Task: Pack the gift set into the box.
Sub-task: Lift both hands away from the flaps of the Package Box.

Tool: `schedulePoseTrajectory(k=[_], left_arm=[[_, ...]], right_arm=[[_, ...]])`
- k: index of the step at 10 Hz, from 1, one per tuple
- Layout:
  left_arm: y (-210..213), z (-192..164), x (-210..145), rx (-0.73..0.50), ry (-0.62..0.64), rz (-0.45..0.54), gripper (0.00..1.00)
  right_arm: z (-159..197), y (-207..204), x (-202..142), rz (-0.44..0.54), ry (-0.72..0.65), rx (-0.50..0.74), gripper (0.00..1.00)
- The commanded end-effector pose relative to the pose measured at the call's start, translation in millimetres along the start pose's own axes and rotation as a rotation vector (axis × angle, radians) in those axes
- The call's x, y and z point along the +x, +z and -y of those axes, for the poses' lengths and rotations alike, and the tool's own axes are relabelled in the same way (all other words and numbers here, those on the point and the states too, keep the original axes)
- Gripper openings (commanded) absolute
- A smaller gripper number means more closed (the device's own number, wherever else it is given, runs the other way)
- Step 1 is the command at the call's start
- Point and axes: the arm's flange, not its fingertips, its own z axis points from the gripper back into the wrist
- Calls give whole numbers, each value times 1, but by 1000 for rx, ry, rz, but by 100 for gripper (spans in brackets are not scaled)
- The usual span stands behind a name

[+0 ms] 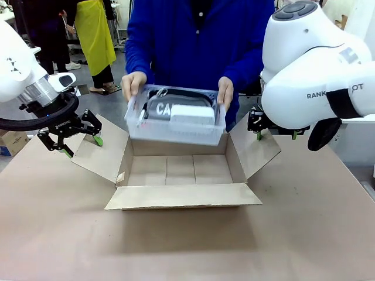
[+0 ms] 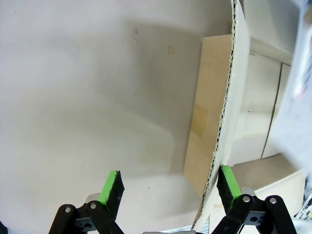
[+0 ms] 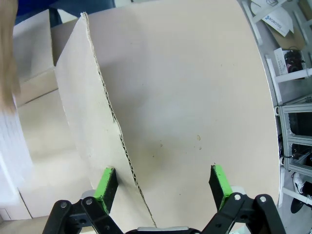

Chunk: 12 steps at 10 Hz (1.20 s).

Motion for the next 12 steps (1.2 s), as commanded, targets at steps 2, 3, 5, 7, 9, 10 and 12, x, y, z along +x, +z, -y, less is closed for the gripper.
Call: schedulePoseTrajectory(k=[2, 3, 5, 7, 9, 10, 12], left_arm=[[2, 0, -1, 15, 11, 4, 100], [2, 0, -1, 15, 11, 4, 100], [2, 0, -1, 15, 11, 4, 100], [2, 0, -1, 15, 11, 4, 100], [2, 0, -1, 15, 11, 4, 100], [2, 0, -1, 15, 11, 4, 100], [2, 0, -1, 15, 11, 4, 100]], right_arm=[[0, 0, 5, 13, 8, -13, 100], [0, 0, 5, 13, 8, -13, 100], [0, 0, 5, 13, 8, -13, 100], [0, 0, 5, 13, 8, -13, 100], [0, 0, 5, 13, 8, -13, 100], [0, 0, 5, 13, 8, -13, 100], [0, 0, 5, 13, 8, -13, 100]])
